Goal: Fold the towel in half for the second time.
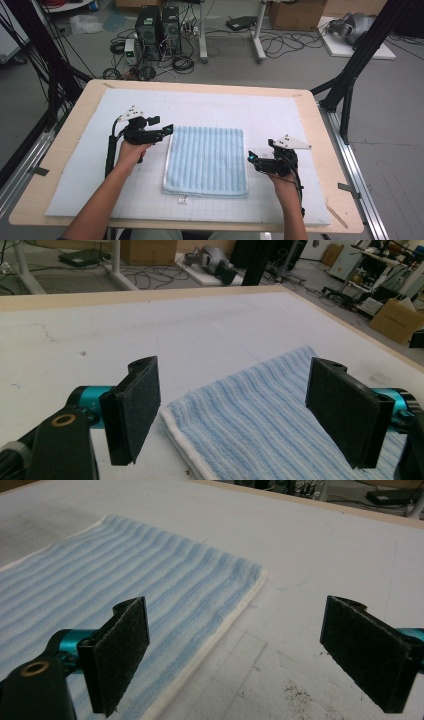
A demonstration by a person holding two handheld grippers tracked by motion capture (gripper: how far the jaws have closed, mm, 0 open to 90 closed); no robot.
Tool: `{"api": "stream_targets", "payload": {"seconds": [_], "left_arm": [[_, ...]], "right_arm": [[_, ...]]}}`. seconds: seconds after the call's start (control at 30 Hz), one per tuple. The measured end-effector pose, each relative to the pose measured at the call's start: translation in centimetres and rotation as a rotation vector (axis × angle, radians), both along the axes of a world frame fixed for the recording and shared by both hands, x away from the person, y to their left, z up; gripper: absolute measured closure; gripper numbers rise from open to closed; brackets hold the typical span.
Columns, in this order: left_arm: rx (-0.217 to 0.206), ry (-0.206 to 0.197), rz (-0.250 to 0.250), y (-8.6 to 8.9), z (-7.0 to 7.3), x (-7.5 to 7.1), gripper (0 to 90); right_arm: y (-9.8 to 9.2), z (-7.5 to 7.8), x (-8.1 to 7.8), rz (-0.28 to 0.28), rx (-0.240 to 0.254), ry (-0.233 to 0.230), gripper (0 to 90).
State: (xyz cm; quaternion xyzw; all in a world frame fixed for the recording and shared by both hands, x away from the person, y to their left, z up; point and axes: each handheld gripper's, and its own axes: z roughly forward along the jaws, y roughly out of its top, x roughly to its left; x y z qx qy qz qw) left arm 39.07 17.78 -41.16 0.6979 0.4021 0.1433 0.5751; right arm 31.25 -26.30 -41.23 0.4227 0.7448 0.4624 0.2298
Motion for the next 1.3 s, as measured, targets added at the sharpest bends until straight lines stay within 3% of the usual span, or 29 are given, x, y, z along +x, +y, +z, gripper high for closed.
{"api": "stream_targets", "payload": {"seconds": [0.1, 0.2, 0.67, 0.87, 1.07, 1.3], "left_arm": [[0.017, 0.01, -0.005, -0.4, -0.1, 0.7, 22.8], [0.006, 0.027, 0.003, -0.7, -0.1, 1.6, 23.3], [0.08, 0.091, 0.019, -1.7, -1.2, 4.6, 27.8], [0.197, 0.107, 0.031, -2.5, -2.1, 5.9, 30.8], [0.302, 0.145, 0.023, -3.0, -3.9, 6.4, 42.1], [0.374, 0.106, -0.036, -3.8, -4.0, 6.1, 64.9]], "right_arm": [[0.0, 0.0, 0.0, 0.002, 0.001, 0.005, 11.6], [0.1, 0.0, 0.0, 0.008, 0.001, 0.006, 11.6], [0.3, -0.4, 0.2, 0.019, 0.009, 0.025, 11.6], [0.4, -0.5, 0.2, 0.023, 0.006, 0.037, 11.6], [0.5, -0.7, 0.3, 0.026, -0.001, 0.047, 11.6], [0.5, -1.0, 0.5, 0.023, 0.0, 0.065, 11.6]]}}
